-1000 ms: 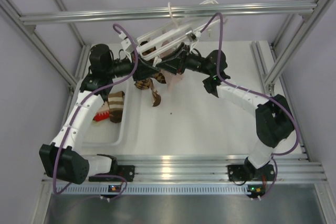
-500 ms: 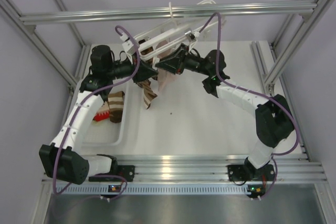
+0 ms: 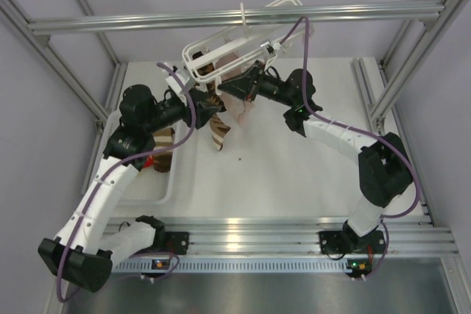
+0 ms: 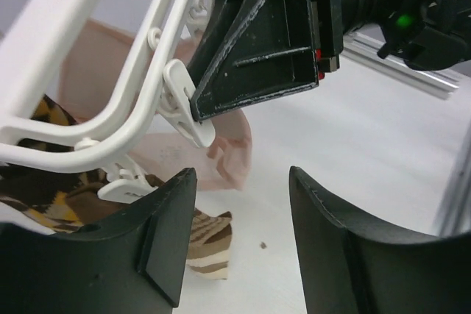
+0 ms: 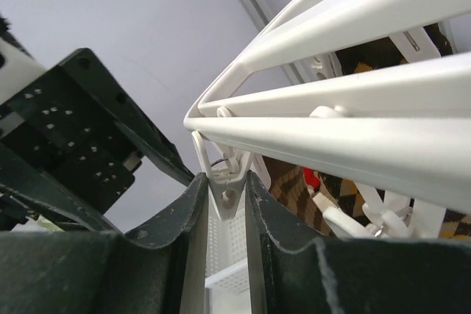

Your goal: Clip the socks to the hanger

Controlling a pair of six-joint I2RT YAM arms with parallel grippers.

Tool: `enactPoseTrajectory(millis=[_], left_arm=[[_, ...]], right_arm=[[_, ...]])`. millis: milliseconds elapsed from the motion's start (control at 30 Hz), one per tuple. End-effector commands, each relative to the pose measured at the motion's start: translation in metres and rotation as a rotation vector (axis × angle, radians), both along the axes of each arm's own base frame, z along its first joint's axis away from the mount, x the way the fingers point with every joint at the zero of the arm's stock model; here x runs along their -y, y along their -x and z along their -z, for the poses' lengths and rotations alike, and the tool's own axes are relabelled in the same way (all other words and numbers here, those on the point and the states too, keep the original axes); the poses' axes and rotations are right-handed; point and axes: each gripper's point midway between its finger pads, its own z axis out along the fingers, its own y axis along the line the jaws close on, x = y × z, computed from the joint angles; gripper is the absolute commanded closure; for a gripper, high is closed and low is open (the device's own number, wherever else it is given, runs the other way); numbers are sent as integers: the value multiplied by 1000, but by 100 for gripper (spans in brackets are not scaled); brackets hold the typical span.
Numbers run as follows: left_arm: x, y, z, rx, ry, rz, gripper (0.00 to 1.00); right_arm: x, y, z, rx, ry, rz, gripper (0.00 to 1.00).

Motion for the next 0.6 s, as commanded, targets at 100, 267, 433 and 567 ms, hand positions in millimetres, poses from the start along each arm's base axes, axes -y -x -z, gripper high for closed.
enactPoseTrajectory(millis=[100, 267, 433, 567], left_arm=[[-6, -18, -23, 269, -116, -175, 43], [-2, -26, -22, 320, -173, -239, 43], [-4, -38, -29, 364, -203, -322, 44], [-4, -49, -35, 379, -217, -363, 46]], right_arm=[[6, 12, -41, 42, -66, 37, 100], [5, 15, -41, 33, -62, 38, 100], [6, 16, -41, 34, -56, 42, 100], [5, 16, -40, 37, -47, 49, 100]])
